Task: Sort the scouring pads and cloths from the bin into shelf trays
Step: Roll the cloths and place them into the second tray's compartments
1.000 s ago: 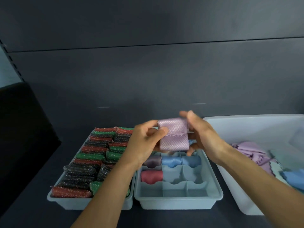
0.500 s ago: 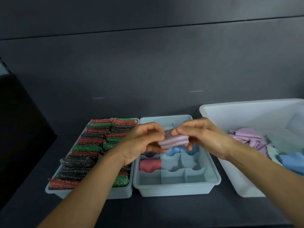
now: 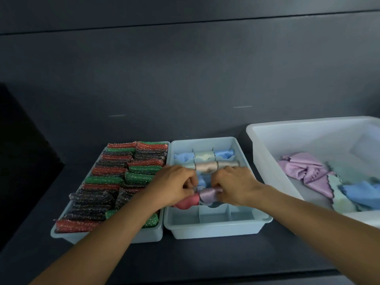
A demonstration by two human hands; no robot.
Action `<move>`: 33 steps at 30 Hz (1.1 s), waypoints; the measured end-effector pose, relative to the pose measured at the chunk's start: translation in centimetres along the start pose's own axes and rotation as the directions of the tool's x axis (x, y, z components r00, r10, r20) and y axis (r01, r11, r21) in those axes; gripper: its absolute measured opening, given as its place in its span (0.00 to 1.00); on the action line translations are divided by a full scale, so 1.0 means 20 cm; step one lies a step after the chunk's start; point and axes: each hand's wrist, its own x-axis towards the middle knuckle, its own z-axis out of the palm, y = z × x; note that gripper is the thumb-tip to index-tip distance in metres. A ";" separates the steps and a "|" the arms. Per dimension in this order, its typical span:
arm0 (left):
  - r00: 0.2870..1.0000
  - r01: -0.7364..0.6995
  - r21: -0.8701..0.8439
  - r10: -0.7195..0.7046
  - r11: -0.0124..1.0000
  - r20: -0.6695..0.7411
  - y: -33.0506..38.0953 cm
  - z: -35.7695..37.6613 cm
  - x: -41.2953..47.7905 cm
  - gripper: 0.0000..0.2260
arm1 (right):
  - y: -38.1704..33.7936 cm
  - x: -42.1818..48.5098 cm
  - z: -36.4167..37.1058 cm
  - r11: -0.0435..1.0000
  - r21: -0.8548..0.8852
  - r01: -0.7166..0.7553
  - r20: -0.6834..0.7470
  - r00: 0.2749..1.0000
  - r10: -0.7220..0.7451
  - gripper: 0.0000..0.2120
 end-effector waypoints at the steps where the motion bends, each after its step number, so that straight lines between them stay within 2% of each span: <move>1: 1.000 -0.007 0.074 0.005 0.997 0.025 -0.02 -0.01 -0.01 0.08 | 0.00 0.01 0.01 1.000 0.008 -0.006 -0.004 1.000 0.006 0.12; 7: 0.986 -0.132 0.364 0.085 0.922 0.143 0.00 0.01 -0.01 0.10 | 0.02 0.02 0.03 0.995 0.093 -0.032 -0.015 0.999 0.033 0.12; 10: 0.979 -0.158 0.436 0.083 0.886 0.186 0.01 0.01 0.01 0.12 | 0.03 0.02 0.02 0.990 0.136 -0.046 -0.017 0.999 0.048 0.12; 13: 0.975 -0.174 0.466 0.085 0.867 0.206 0.01 0.02 0.02 0.11 | 0.02 0.01 0.03 0.985 0.164 -0.056 -0.004 0.998 0.058 0.12; 18: 0.974 -0.181 0.447 0.096 0.876 0.206 0.01 0.02 0.02 0.07 | -0.01 0.00 0.08 0.993 0.109 -0.045 0.034 0.999 0.041 0.10; 24: 0.972 -0.151 0.427 0.054 0.891 0.230 0.02 0.01 0.01 0.12 | -0.04 0.04 0.06 0.999 0.002 -0.034 0.071 0.997 0.034 0.08; 26: 0.970 -0.149 0.395 0.057 0.906 0.235 0.03 0.01 0.02 0.10 | -0.04 0.05 0.05 0.999 0.016 -0.033 0.119 0.992 0.031 0.06; 29: 0.987 -0.076 0.248 0.038 0.966 0.153 0.04 -0.02 0.06 0.08 | 0.01 0.01 0.00 0.981 0.183 -0.059 0.151 0.988 0.032 0.05; 31: 0.999 -0.031 0.118 0.025 0.993 0.047 0.07 -0.04 0.09 0.09 | 0.08 -0.06 -0.10 0.965 0.245 -0.096 0.001 0.995 0.098 0.10; 33: 0.999 -0.013 -0.105 0.009 0.994 -0.045 0.12 -0.04 0.13 0.09 | 0.22 -0.11 -0.22 0.940 0.294 -0.172 -0.242 0.938 0.248 0.07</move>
